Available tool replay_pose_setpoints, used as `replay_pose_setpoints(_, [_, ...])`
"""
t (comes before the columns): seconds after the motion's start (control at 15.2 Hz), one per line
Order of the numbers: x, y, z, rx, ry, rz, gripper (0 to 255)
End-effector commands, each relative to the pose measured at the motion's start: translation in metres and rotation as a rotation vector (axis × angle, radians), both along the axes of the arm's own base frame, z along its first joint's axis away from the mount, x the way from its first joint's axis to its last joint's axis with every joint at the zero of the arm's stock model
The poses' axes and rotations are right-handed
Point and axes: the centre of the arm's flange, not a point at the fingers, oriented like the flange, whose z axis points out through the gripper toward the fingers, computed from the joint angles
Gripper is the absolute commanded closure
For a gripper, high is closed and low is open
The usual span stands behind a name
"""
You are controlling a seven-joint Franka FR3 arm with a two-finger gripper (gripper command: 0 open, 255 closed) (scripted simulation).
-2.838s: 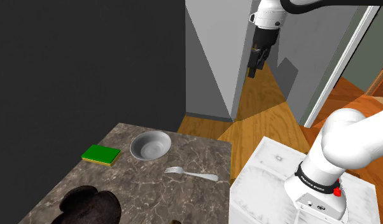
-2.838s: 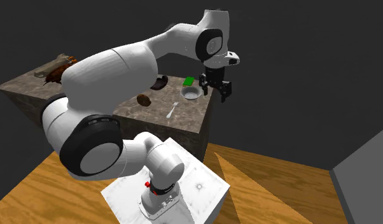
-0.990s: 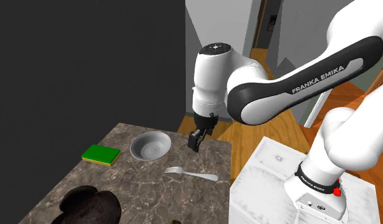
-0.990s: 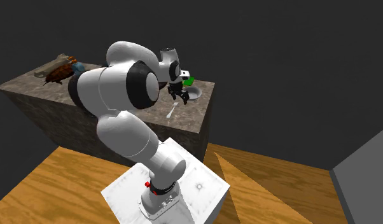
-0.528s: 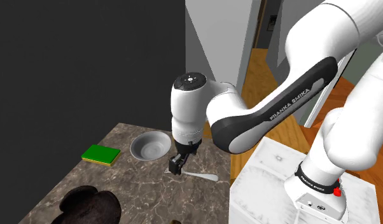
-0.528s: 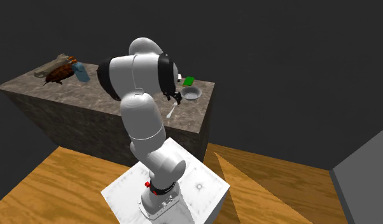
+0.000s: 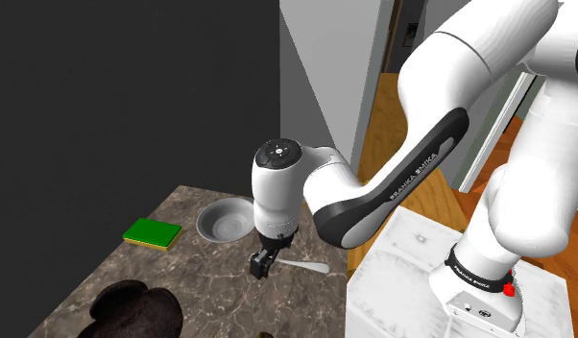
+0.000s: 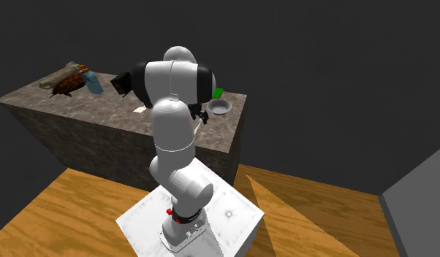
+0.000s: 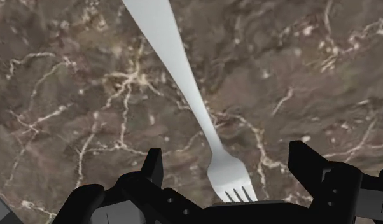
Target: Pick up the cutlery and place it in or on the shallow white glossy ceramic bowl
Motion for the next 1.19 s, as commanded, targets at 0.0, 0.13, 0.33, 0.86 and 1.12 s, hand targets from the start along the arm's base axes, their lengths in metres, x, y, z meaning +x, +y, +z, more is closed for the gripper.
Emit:
replay_pose_setpoints(0.0, [0.0012,0.0005,-0.0082,0.000,0.000,0.000,0])
replay_pose_setpoints(0.13, [0.0012,0.0005,-0.0082,0.000,0.000,0.000,0])
replay_pose_setpoints(0.33, [0.0012,0.0005,-0.0082,0.000,0.000,0.000,0])
replay_pose_setpoints(0.86, [0.0013,0.0005,-0.0082,0.000,0.000,0.000,255])
replay_pose_setpoints(1.12, [0.0012,0.0005,-0.0082,0.000,0.000,0.000,255])
